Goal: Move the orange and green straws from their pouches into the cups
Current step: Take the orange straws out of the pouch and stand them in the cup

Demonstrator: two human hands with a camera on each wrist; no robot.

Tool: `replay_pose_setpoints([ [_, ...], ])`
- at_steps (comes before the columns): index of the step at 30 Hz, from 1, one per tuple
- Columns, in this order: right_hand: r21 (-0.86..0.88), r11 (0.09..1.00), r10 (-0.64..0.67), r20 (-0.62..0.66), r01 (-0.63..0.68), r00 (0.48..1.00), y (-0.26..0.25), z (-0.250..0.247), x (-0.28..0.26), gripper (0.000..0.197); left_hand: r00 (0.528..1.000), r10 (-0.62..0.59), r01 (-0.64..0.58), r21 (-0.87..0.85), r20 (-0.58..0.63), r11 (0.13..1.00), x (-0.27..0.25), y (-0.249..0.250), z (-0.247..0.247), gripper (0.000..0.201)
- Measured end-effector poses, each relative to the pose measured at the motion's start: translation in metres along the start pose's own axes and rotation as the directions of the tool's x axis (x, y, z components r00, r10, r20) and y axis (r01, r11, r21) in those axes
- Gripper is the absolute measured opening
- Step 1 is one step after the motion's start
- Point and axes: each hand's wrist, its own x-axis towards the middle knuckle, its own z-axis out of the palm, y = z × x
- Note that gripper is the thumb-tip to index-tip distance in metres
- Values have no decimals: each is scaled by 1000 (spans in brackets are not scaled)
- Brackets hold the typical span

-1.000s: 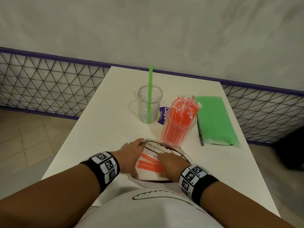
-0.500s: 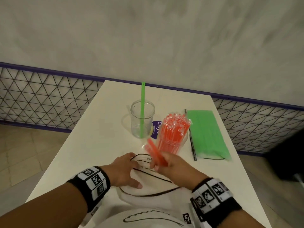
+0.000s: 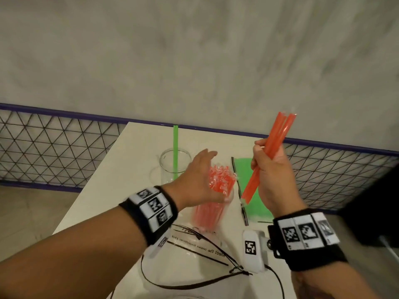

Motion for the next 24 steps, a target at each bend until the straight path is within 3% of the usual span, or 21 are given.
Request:
replay_pose_setpoints([
  [3,-56,998,-25,-88,20,996,18,17,4,7,997,-17,6,150,77,989,25,14,3,121],
  [7,-70,996,-73,-249,57,966,37,24,8,8,990,-64,36,222,122,975,32,20,6,72],
  [13,-69,995,-94,-419,72,903,61,24,-2,16,981,-45,-9,278,189,961,33,13,4,71],
  [18,-189,973,-192,-323,135,927,73,29,-16,14,979,-29,-31,287,204,957,35,6,6,75],
  [21,-252,952,-226,-202,172,953,78,29,-17,13,979,-41,-16,276,199,961,38,2,7,76],
  [24,-323,924,-235,-57,205,970,87,25,-22,16,981,0,-43,219,191,975,38,3,8,60],
])
